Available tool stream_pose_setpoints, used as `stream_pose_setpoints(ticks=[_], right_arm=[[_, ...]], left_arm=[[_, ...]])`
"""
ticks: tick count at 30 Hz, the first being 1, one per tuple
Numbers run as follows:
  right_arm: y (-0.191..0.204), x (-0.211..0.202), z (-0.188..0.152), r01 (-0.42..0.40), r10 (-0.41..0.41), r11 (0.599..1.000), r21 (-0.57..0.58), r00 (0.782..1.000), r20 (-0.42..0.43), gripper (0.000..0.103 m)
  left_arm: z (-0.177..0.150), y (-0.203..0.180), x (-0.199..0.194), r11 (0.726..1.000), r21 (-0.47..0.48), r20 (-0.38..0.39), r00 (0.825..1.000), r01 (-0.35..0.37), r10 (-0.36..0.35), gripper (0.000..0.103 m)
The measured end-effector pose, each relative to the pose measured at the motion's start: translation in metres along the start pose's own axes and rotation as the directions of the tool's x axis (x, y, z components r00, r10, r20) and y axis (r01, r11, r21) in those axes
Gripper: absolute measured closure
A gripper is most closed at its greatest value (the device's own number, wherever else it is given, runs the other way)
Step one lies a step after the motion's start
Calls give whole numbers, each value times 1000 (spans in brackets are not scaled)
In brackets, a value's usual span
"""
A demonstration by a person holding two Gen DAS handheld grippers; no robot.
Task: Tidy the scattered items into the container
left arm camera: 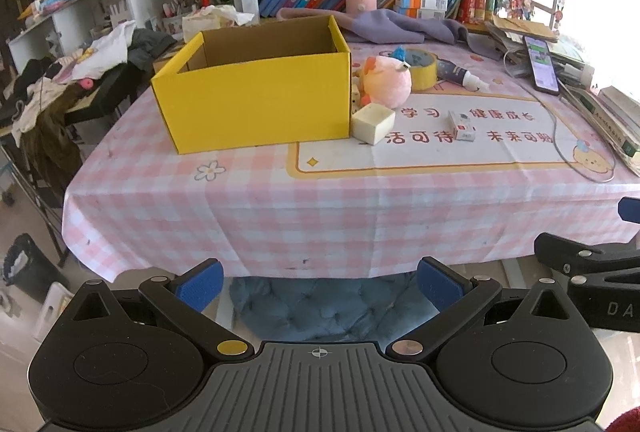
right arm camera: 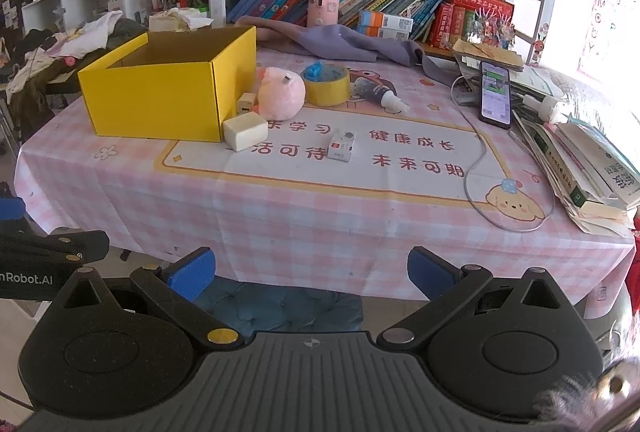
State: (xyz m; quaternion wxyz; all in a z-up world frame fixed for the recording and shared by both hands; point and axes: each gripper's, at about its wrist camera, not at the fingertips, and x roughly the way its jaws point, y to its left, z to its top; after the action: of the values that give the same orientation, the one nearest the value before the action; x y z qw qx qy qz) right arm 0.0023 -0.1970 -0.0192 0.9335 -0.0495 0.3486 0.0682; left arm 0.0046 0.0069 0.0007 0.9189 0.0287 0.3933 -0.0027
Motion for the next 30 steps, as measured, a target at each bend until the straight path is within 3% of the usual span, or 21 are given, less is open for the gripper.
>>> stream_pose_setpoints(ticks=[13,22,30], right_arm=[[1,2,4,-6,6,1000,-11,1000,6,0],[3,0,10,-38,40,996,-80,999,30,0],[4,-5,10,-37,40,998,-60,998,53,0]], left_arm=[[1,4,3,1000,-21,-2,1000,-2,2,0],[5,10,-5,999,-36,58,998,33,-31,0],[5,4,-14,1000,17,103,995,2,-4,0]])
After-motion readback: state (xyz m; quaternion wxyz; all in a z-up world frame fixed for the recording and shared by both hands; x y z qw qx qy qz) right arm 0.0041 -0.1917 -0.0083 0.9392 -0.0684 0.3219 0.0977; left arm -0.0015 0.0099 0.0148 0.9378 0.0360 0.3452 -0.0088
